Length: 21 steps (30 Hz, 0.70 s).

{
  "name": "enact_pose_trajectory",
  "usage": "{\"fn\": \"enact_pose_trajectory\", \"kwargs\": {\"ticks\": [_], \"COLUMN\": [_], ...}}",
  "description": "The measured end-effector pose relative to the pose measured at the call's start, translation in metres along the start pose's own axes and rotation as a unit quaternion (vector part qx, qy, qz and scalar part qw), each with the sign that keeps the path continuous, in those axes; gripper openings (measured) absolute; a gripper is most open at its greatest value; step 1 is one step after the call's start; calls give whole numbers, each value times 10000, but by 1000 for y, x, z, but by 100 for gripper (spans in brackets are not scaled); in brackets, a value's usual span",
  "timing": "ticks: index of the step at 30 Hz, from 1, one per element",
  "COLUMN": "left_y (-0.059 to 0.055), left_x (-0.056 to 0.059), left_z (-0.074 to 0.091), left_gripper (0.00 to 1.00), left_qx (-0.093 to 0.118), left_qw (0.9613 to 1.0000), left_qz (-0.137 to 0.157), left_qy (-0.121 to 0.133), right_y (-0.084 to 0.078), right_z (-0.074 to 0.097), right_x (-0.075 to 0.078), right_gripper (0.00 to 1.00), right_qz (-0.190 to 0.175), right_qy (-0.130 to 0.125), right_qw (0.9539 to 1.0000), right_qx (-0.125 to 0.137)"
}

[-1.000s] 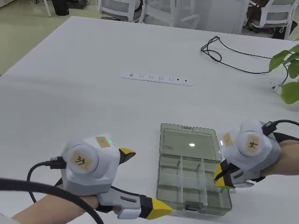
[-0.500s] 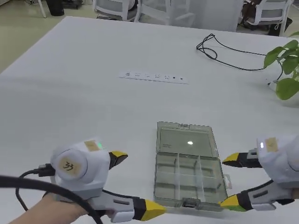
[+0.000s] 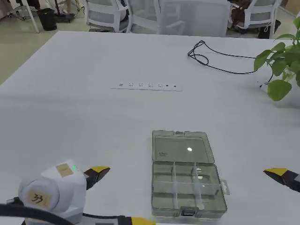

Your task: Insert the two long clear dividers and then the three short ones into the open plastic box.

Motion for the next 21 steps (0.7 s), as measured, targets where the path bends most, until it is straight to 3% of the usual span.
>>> {"fn": "enact_pose_trajectory", "kwargs": {"ticks": [8, 15, 21], "left_y": [2, -2, -4], "left_x": [12, 32, 39], "left_z": [10, 7, 12], "left_gripper": [100, 100, 100], "left_qx": [91, 96, 149], "left_qw": [9997, 9994, 9987], "left_qz": [-53, -166, -139], "left_qy": [210, 296, 461], "right_y": [-19, -20, -19], "right_z": [19, 19, 25], "right_x": [-6, -20, -26], "right_gripper": [100, 100, 100], "right_qz": [-779, -942, -1053], "right_qy": [-619, -583, -587], "right_qw": [9942, 9923, 9904], "right_qx": [419, 554, 671]}}
Point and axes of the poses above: the centre of the closed fingertips' face, and the gripper's own axes: z roughly backward along the fingers, x roughly to its right, y roughly out of its top, the point moved 10 cm from there along z, roughly backward along the fingers, and after that the axes turned 11 degrees about -y, right-handed, at the moved point
